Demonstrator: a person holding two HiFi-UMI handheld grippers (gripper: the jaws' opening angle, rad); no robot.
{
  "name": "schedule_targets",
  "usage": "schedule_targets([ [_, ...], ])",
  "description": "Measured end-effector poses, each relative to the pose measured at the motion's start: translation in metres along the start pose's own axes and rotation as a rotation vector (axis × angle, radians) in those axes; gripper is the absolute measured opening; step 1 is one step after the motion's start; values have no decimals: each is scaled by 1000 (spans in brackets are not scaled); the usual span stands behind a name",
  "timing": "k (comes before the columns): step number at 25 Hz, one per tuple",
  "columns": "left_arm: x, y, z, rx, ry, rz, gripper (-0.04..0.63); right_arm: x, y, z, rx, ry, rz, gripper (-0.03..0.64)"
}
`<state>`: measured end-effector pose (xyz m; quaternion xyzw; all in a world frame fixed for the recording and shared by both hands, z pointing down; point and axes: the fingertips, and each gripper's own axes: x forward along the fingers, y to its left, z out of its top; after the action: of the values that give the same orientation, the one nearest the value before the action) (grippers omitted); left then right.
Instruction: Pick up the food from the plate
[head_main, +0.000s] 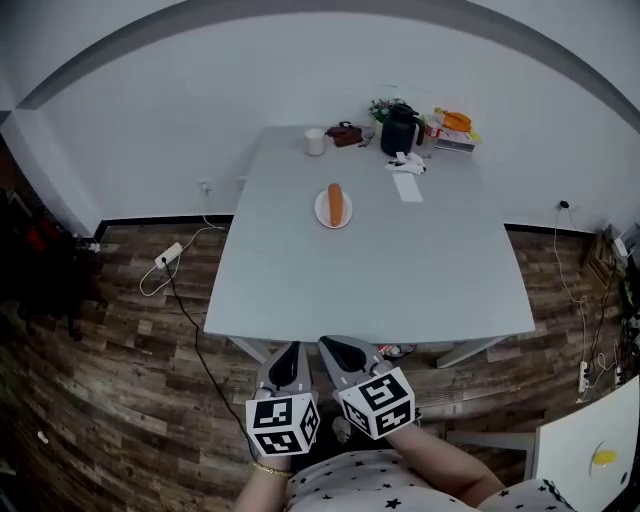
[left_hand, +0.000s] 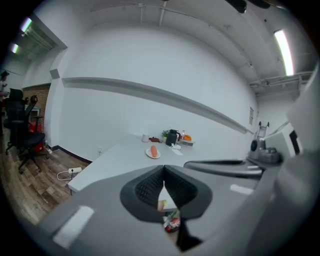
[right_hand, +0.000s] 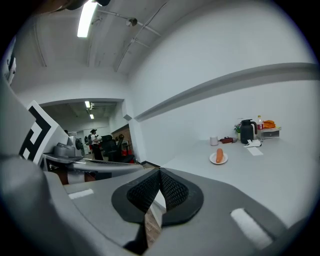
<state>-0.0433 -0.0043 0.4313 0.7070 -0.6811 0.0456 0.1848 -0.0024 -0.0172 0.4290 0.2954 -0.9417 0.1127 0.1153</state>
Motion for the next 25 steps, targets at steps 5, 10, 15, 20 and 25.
schedule_targets([
  [5, 47, -5, 11, 4, 30, -51, 8, 19, -45, 6, 41, 13, -66, 0],
  [10, 104, 2, 19, 11, 61, -105, 8, 53, -89, 14, 52, 18, -137, 0],
  [15, 174, 15, 36, 18, 110, -170, 8, 103, -137, 24, 69, 68, -186, 0],
  [20, 236, 31, 61, 27, 128, -216, 8, 159, -189, 35, 60, 122, -242, 0],
  [25, 286, 53, 71, 28, 170, -236, 8, 208, -239, 39, 70, 183, -295, 0],
])
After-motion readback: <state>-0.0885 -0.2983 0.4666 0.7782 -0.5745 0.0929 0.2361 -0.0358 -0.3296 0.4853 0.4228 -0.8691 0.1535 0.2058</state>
